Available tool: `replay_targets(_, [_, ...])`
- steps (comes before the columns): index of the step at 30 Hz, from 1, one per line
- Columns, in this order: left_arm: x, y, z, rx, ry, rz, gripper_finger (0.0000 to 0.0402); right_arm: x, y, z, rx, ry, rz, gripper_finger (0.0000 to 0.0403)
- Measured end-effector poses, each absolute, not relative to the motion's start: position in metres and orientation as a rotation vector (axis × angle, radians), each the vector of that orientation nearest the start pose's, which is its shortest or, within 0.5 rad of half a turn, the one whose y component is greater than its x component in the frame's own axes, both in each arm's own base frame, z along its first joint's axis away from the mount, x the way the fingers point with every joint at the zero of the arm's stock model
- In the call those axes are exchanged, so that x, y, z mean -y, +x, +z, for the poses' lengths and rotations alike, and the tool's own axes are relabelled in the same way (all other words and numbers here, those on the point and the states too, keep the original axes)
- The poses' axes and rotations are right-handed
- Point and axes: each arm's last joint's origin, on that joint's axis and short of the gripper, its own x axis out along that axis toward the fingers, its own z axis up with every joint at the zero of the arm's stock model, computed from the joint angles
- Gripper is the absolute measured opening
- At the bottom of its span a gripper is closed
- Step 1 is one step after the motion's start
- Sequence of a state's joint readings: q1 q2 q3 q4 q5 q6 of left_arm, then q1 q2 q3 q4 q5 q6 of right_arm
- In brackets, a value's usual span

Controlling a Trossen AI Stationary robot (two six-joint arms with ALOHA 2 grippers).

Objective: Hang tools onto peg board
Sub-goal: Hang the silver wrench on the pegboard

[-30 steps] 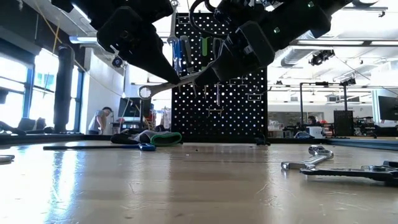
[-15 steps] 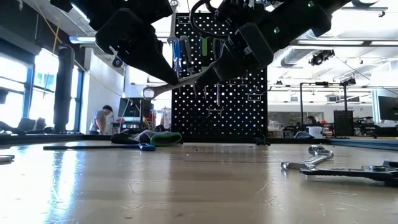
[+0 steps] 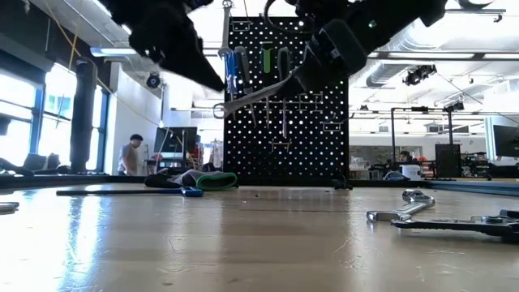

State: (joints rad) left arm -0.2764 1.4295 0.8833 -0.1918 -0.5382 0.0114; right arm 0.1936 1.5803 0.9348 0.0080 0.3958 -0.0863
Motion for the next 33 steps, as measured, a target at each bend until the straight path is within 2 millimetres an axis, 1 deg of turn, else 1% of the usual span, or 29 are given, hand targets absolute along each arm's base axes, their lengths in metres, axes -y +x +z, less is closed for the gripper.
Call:
replay_targets(4, [0.061,0.27,0.25,-0.62,0.278,0.268,0.0163,-0.051,0.32,0.22,-0.624,-0.277,-0.191,0.0])
replay_targets(8, [0.055,0.252,0.269,-0.541,0.245,0.274,0.0164,-0.05,0.313,0.234,-0.587,-0.277,-0.193,0.0])
replay_targets(12, [0.05,0.235,0.283,-0.442,0.231,0.271,0.0164,-0.048,0.305,0.252,-0.533,-0.295,-0.191,0.0])
replay_targets(16, [0.046,0.22,0.293,-0.282,0.219,0.271,0.0163,-0.046,0.294,0.272,-0.461,-0.305,-0.2,0.0])
replay_targets(22, [0.042,0.205,0.292,-0.036,0.236,0.285,0.0163,-0.043,0.281,0.3,-0.335,-0.309,-0.208,0.0])
replay_targets(26, [0.038,0.201,0.277,0.137,0.233,0.269,0.0163,-0.043,0.277,0.315,-0.236,-0.312,-0.176,0.0])
replay_targets(30, [0.032,0.199,0.263,0.257,0.216,0.278,0.0163,-0.044,0.276,0.327,-0.126,-0.323,-0.149,0.0])
replay_targets(33, [0.029,0.203,0.26,0.322,0.21,0.26,0.0163,-0.045,0.277,0.336,-0.04,-0.34,-0.133,0.0])
